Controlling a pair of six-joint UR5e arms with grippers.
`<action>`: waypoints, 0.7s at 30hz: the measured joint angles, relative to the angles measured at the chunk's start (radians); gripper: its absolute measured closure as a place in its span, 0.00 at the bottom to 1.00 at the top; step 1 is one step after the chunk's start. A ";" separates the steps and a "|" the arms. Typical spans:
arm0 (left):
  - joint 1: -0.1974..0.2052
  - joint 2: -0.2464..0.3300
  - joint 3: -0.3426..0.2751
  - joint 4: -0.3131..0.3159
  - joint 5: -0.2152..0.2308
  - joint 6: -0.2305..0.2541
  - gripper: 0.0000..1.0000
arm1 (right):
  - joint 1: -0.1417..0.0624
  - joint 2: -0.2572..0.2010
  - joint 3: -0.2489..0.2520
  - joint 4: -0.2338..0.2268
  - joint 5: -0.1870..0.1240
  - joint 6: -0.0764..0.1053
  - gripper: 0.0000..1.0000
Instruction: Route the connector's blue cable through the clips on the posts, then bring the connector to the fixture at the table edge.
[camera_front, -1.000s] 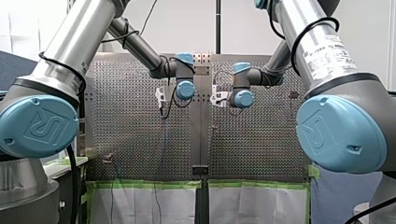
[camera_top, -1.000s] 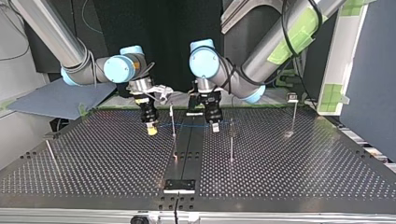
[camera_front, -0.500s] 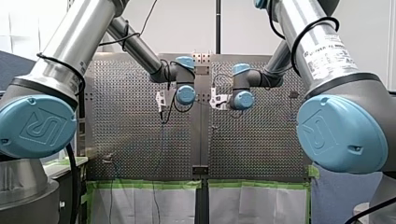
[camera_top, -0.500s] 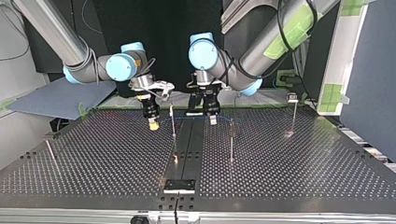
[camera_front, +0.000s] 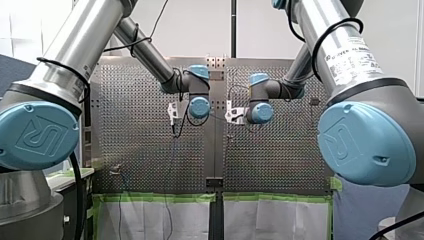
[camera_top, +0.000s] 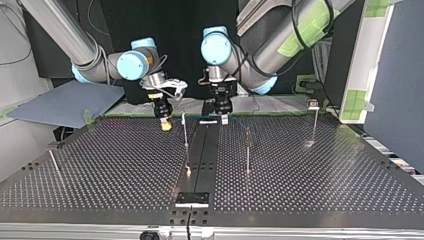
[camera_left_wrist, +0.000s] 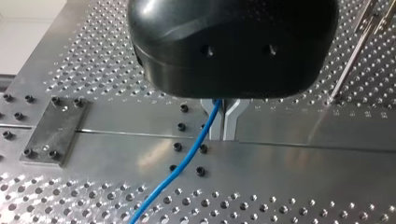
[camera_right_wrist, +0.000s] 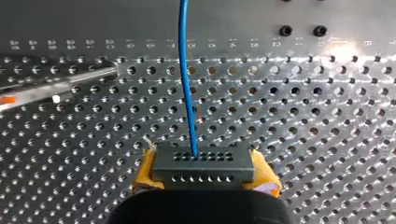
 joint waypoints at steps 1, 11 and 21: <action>-0.002 0.000 -0.004 0.005 0.001 0.000 0.95 | 0.000 0.000 0.004 -0.002 0.002 0.000 1.00; -0.022 -0.063 -0.014 0.056 0.009 -0.004 0.95 | 0.003 -0.001 0.016 0.002 0.010 -0.005 1.00; -0.045 -0.138 -0.011 0.083 0.022 -0.009 0.95 | 0.006 -0.001 0.018 0.015 0.019 -0.019 1.00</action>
